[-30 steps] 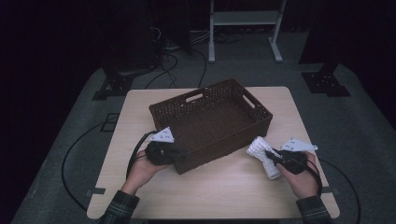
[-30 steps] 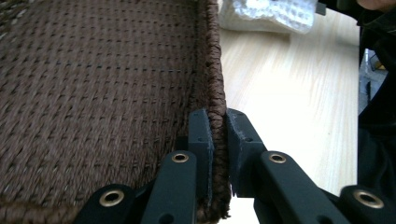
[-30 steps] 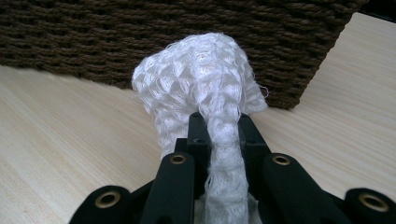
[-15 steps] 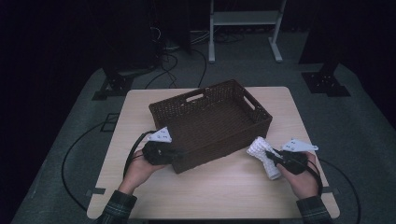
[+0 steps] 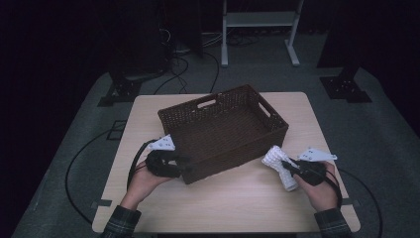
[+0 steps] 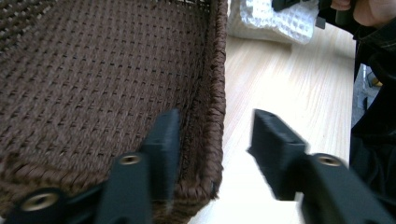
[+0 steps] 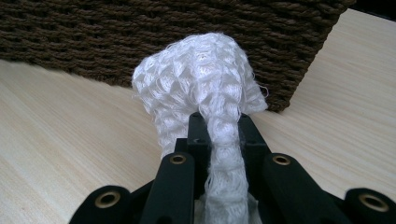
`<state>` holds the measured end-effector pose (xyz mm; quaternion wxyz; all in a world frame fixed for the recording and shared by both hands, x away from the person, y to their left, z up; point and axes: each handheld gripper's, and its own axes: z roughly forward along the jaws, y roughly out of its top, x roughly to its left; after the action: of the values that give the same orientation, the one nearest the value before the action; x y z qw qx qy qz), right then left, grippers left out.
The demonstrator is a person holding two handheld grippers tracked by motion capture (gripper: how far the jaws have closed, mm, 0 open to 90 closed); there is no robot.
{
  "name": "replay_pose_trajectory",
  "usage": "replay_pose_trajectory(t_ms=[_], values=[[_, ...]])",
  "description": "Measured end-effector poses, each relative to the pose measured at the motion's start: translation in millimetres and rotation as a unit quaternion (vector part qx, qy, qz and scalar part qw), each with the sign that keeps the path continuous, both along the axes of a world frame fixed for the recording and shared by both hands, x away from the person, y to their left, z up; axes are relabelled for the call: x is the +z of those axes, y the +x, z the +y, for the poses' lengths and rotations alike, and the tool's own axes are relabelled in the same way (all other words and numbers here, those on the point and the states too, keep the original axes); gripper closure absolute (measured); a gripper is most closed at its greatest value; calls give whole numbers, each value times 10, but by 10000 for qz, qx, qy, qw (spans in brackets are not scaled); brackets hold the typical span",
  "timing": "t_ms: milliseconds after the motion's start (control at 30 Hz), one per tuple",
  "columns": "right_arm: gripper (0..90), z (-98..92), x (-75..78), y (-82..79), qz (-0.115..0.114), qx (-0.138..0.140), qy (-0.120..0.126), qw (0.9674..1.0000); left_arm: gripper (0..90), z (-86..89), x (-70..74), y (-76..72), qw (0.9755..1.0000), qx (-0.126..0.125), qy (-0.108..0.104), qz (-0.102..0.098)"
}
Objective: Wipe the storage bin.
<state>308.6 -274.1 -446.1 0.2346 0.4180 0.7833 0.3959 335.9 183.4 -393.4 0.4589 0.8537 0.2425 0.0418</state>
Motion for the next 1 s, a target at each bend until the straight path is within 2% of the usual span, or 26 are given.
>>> replay_pose_trajectory(t_ms=[167,267,300,433,567,733,867,1000], values=[[789,2,4,-6,-1,-16,5,10000,386,97,56,-88,9998,121,-89,-102],[789,3,2,-5,-3,-14,-9,10000,334,176,61,-160,9991,327,-151,-244],[789,5,2,-4,-1,-10,-12,10000,301,191,53,-169,9988,397,-114,-268],[789,6,2,-6,-2,-12,-18,10000,237,260,-47,-197,9969,738,34,-276],[789,6,1,-5,-6,-9,-22,10000,176,283,-155,-210,9951,925,130,-336],[789,10,-1,-4,-7,-14,-33,10000,98,264,-253,-207,9927,1096,269,-430],[789,3,-4,-2,-16,-20,-38,10000,85,239,-333,-193,9921,1143,292,-428],[789,-2,-5,-1,-17,-16,-44,10000,53,187,-433,-182,9900,1265,404,-470]])
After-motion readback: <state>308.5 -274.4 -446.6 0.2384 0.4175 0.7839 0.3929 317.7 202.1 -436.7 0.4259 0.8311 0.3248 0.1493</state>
